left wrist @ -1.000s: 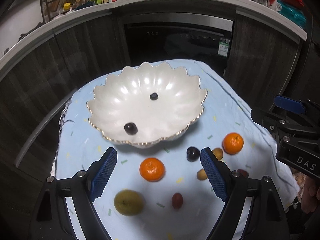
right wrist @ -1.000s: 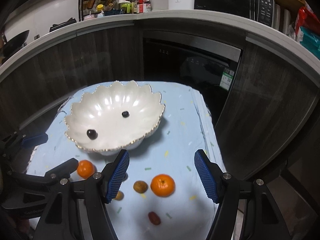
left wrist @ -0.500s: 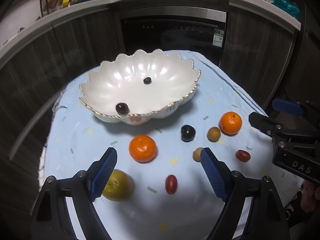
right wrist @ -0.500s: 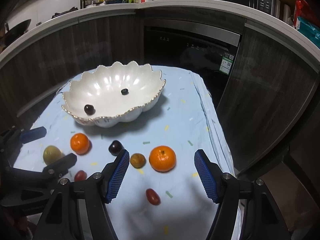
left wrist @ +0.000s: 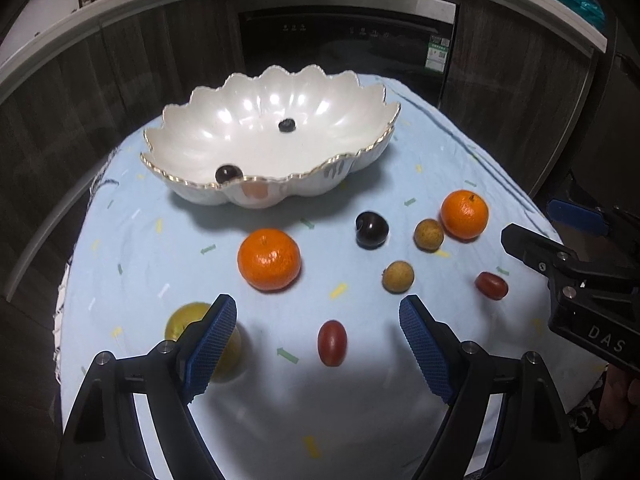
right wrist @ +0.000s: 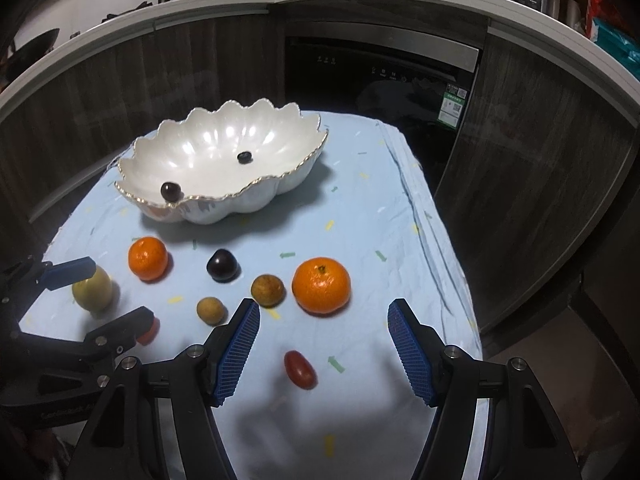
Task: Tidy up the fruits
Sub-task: 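Move both grippers back toward the remaining fruits on the cloth, then grasp a red date with the left gripper while the right gripper grasps another red date, then carry both red dates over the white bowl with both grippers, then open both grippers to drop the red dates into the bowl, then move the left gripper to the yellow-green apple while the right gripper approaches a small brown fruit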
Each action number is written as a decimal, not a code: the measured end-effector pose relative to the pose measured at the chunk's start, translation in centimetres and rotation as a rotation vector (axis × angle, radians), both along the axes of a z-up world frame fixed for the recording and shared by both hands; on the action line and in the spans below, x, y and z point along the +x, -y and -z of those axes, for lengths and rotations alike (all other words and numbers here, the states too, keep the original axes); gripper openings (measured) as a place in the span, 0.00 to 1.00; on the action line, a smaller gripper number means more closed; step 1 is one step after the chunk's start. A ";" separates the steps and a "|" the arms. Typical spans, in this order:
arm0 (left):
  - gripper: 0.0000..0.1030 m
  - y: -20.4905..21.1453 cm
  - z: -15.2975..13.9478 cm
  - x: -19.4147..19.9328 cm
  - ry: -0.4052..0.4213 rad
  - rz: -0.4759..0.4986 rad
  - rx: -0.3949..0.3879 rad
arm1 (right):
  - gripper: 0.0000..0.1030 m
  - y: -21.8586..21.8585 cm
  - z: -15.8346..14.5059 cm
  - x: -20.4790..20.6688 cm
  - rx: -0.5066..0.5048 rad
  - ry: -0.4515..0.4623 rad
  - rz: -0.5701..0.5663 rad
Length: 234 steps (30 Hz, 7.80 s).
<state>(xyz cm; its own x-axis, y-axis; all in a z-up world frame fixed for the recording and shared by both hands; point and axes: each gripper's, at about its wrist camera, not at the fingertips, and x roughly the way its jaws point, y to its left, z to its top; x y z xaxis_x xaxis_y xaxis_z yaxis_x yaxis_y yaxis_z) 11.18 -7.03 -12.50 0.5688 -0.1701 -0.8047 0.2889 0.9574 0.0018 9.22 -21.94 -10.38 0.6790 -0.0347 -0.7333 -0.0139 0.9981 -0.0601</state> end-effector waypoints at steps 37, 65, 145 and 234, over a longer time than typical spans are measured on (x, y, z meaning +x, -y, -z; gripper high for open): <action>0.43 0.3 3.4 0.3 -0.130 -0.001 0.002 | 0.24 0.1 5.4 1.1 0.106 -0.234 -0.036; 0.18 0.0 1.6 0.2 -0.088 0.013 -0.027 | 0.21 -0.1 3.6 1.1 0.104 -0.172 -0.050; 0.39 -3.1 -2.8 14.6 0.008 -0.061 0.009 | 0.22 -4.3 -1.5 18.6 0.163 -0.068 -0.147; 0.78 -5.6 -3.1 2.0 0.120 -0.150 0.001 | 0.73 -4.2 -2.5 4.6 0.039 0.114 -0.037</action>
<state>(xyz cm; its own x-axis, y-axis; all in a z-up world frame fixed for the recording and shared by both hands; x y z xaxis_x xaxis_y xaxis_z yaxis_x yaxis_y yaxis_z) 13.22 -1.46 -9.36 0.6798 -0.0754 -0.7295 0.1403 0.9897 0.0284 13.84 -17.72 -7.84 0.7580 0.0193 -0.6519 -0.0462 0.9986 -0.0241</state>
